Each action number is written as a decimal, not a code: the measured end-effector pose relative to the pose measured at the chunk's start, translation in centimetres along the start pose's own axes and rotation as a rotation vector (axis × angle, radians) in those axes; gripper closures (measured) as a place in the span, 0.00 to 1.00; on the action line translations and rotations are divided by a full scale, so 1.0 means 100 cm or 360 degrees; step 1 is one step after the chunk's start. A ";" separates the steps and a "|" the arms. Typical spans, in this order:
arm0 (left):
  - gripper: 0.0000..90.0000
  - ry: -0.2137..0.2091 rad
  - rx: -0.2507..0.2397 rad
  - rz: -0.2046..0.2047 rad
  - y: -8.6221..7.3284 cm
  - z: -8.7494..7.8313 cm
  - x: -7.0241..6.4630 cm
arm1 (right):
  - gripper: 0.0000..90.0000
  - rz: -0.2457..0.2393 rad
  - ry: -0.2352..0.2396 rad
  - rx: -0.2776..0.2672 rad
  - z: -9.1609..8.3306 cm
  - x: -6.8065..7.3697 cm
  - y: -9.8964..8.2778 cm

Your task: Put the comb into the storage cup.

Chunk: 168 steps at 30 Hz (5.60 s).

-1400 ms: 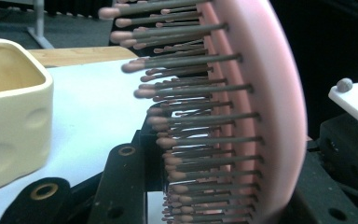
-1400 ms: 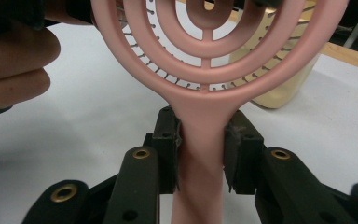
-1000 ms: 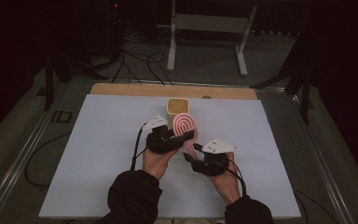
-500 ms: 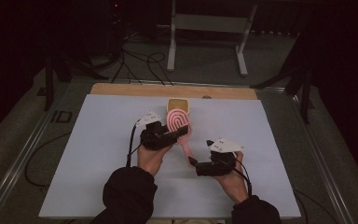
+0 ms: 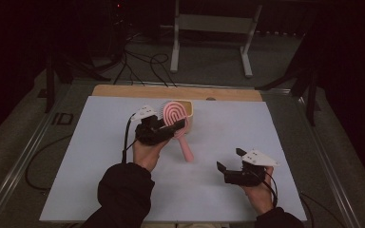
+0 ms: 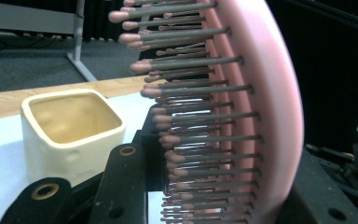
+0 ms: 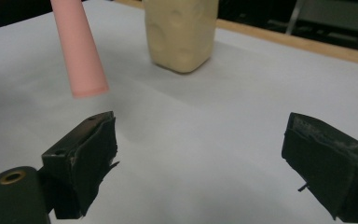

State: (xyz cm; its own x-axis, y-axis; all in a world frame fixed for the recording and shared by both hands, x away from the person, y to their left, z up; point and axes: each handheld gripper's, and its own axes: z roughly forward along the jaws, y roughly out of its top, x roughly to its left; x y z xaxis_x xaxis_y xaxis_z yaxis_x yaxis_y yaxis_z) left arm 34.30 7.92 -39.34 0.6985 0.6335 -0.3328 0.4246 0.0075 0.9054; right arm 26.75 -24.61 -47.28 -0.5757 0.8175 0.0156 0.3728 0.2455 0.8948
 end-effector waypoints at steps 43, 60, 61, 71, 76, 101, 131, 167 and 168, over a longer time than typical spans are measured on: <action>0.70 0.0082 -0.0065 0.0091 0.042 -0.007 0.002 | 0.13 0.0012 -0.0061 -0.0090 -0.006 0.001 -0.039; 0.70 0.0151 -0.0085 0.0152 0.068 -0.008 0.004 | 0.13 0.0012 -0.0054 -0.0069 -0.005 0.003 -0.039; 0.70 0.0156 -0.0085 0.0157 0.069 -0.007 0.004 | 0.13 0.0009 -0.0054 -0.0068 -0.005 0.003 -0.039; 0.70 0.0189 -0.0074 0.0188 0.079 -0.002 0.004 | 0.15 0.0015 -0.0051 -0.0067 -0.005 0.003 -0.039; 0.70 0.0195 -0.0067 0.0208 0.085 0.002 0.004 | 0.14 0.0016 -0.0048 -0.0072 -0.005 0.003 -0.039; 0.70 0.0263 -0.0100 0.0251 0.104 0.019 0.006 | 0.14 0.0022 -0.0024 -0.0079 -0.006 0.004 -0.039; 0.70 0.0391 -0.0113 0.0270 0.110 0.047 0.014 | 0.14 0.0034 -0.0014 -0.0102 -0.007 0.003 -0.039; 0.71 0.0466 -0.0109 0.0258 0.096 0.073 0.017 | 0.14 0.0030 -0.0020 -0.0106 -0.008 0.002 -0.039; 0.71 0.0469 -0.0112 0.0255 0.096 0.073 0.017 | 0.14 0.0031 -0.0020 -0.0106 -0.008 0.002 -0.039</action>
State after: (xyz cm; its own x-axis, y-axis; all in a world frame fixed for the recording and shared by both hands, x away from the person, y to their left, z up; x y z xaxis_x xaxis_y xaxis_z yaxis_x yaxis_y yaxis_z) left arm 43.77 3.39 -33.18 0.5524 0.8271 -0.1039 0.2751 -0.0632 0.9593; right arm 24.56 -25.84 -50.38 -0.5594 0.8284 0.0278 0.3343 0.1947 0.9221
